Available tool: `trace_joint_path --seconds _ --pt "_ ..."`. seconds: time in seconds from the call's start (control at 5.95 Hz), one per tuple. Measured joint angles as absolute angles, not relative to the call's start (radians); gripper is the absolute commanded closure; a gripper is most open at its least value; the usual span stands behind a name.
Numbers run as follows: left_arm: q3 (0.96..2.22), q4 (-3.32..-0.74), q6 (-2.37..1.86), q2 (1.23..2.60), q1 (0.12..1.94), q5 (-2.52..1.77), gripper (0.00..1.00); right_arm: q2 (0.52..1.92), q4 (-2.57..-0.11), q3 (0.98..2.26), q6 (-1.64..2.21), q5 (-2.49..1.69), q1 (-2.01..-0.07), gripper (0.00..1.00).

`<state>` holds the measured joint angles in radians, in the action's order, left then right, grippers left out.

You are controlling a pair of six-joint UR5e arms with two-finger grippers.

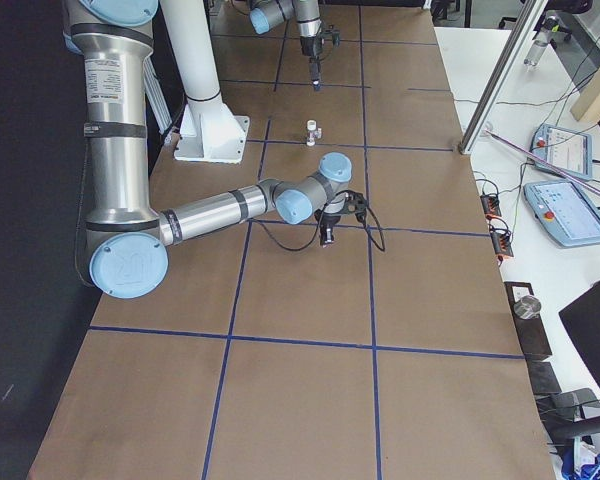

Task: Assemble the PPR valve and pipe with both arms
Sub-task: 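Carry the chrome fitting with the right gripper above the upright valve-pipe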

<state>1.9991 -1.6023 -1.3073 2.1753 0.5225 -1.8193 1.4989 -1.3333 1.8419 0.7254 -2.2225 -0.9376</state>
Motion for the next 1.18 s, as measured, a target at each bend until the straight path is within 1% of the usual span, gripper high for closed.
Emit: trace_joint_path --seconds 0.34,0.67,0.84,1.01,1.18 --pt "2.037 -1.603 -1.3 2.117 0.529 -1.82 0.11 1.248 -1.416 1.866 1.063 -2.231 -0.86 1.0" --pt "2.059 -1.605 -1.293 2.031 0.549 -1.821 0.1 1.009 -1.445 1.81 1.403 -2.127 -0.716 1.0" --pt "2.077 -1.606 -1.267 1.979 0.552 -1.821 0.1 0.922 -1.447 1.766 1.507 -2.071 -0.653 1.0" --pt "2.102 -1.606 -1.229 1.931 0.555 -1.821 0.1 0.87 -1.447 1.739 1.582 -2.018 -0.595 1.0" --pt "2.114 -1.606 -1.215 1.909 0.557 -1.821 0.09 0.851 -1.447 1.731 1.623 -1.987 -0.558 1.0"
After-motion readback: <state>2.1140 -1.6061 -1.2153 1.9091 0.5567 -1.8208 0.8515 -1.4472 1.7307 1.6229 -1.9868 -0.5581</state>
